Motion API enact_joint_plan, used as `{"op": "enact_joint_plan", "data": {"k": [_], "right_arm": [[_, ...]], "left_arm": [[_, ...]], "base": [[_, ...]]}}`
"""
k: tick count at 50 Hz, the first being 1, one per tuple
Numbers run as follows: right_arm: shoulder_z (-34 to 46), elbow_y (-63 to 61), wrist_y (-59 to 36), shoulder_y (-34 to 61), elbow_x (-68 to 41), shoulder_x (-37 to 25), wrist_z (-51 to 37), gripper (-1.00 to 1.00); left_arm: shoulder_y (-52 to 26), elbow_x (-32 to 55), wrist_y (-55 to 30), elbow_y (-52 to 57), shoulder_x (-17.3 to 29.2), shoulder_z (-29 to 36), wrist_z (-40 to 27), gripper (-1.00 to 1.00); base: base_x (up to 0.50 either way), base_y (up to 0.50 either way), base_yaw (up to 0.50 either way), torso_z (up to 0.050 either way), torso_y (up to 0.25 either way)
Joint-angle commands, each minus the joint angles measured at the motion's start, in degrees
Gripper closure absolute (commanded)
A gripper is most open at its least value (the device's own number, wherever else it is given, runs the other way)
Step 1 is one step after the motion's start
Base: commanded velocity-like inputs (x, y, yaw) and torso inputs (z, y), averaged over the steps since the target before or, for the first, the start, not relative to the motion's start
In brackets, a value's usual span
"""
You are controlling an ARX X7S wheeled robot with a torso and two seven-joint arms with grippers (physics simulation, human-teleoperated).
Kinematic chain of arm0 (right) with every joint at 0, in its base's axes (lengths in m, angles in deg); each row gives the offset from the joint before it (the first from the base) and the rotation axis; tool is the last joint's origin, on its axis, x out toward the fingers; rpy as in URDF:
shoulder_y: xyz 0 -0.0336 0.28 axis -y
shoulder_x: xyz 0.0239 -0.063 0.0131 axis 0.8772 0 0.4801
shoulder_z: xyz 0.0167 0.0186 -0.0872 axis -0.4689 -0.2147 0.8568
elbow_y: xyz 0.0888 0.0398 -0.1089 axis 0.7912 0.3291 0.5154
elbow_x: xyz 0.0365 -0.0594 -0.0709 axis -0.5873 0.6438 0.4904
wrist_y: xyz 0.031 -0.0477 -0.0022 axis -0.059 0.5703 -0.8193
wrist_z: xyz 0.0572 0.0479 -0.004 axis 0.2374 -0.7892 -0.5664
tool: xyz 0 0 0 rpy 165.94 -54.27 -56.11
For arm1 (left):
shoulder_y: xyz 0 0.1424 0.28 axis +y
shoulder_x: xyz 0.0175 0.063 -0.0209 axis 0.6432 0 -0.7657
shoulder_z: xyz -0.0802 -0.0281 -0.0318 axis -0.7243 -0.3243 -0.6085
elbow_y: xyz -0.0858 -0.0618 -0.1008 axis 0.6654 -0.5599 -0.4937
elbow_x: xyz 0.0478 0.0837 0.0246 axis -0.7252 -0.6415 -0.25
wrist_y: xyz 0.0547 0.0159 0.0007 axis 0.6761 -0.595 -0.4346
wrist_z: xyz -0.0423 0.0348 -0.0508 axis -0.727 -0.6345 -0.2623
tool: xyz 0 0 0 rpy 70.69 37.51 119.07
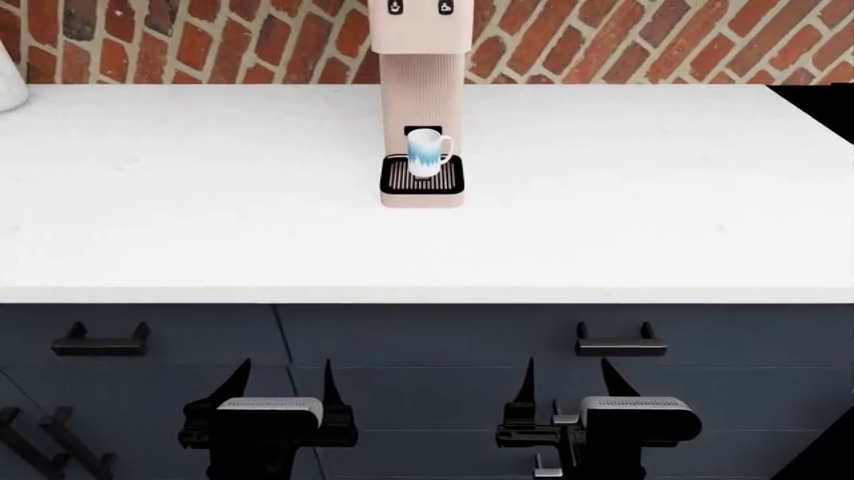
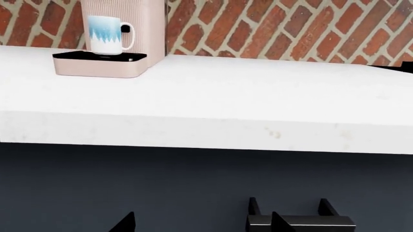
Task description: Press the button on the coffee machine to serve coffee.
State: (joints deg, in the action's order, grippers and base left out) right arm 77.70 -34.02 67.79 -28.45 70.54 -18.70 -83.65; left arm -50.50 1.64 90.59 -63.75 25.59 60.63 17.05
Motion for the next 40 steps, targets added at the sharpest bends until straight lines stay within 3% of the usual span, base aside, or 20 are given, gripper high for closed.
{"op": "enact_joint_plan", "data": {"k": [1,25,40], "right_arm": [[0.7,0.1,-0.3,0.2,-0.4,-0.6,-0.9,-1.0],[1.8,0.2,-0.4,0.5,-1.2,-1.6,-2.2,-1.0],[2.6,0.5,-0.8,0.7,-1.7,-1.9,-2.8,-1.0]], "left_arm": [[0.5,0.8,1.4,-0.3,1.1,0.3,-0.2,-1.0],[-0.4,0.8,1.4,-0.5,1.1,2.0,-1.8,-1.0],[-0.2,2.5,-0.8,0.9,1.7,2.2,-2.4,-1.0]], "base": [[0.0,0.0,0.0,0.05,0.0],[0.0,0.0,0.0,0.05,0.0],[0.0,0.0,0.0,0.0,0.0]]}}
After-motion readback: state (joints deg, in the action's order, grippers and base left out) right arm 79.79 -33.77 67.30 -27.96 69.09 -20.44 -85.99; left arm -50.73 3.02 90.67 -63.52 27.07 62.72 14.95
